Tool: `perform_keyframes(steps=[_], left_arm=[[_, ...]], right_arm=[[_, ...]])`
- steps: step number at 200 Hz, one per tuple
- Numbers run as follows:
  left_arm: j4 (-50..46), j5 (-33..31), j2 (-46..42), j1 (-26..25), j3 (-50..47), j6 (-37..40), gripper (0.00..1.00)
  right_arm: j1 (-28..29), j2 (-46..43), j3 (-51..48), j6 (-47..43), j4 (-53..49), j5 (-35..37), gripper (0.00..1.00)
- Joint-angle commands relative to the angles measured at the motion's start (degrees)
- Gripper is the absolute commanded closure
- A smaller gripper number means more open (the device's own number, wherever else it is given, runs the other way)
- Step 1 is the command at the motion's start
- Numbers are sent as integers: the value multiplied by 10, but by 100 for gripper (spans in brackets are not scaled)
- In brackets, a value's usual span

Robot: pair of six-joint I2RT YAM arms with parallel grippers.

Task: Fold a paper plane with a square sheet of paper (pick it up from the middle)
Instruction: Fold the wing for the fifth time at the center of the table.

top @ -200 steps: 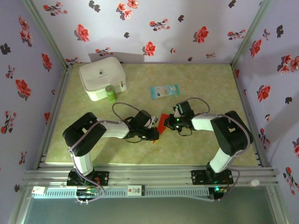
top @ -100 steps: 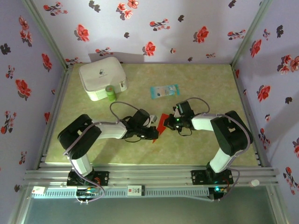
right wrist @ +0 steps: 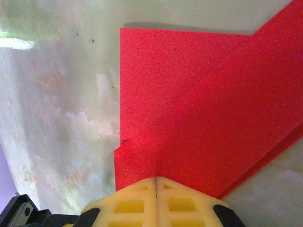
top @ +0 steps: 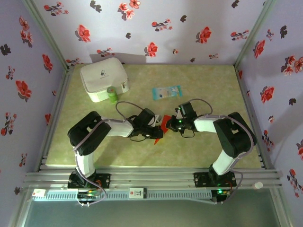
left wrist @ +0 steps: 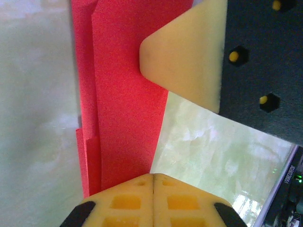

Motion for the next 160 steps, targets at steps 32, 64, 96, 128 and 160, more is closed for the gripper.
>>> perform_keyframes(steps=[32,64,96,128,160], left_arm=[[-23,-9,-14,11,-70,0,93],[-34,-3,-25,13,-83,-1,93],[-81,-4,-46,14,-90,23,93],[-130,-26,-81,14,-103,43,93],[-144,-56,-144,13,-93,42,93]], right_arm=[[-11,27,-11,-20,-68,63,100],[-13,28,-9,-22,-69,64,100],[-14,26,-9,-22,-71,63,100],[-15,23,-9,-23,-72,63,100],[-15,21,-7,-22,-73,61,100]])
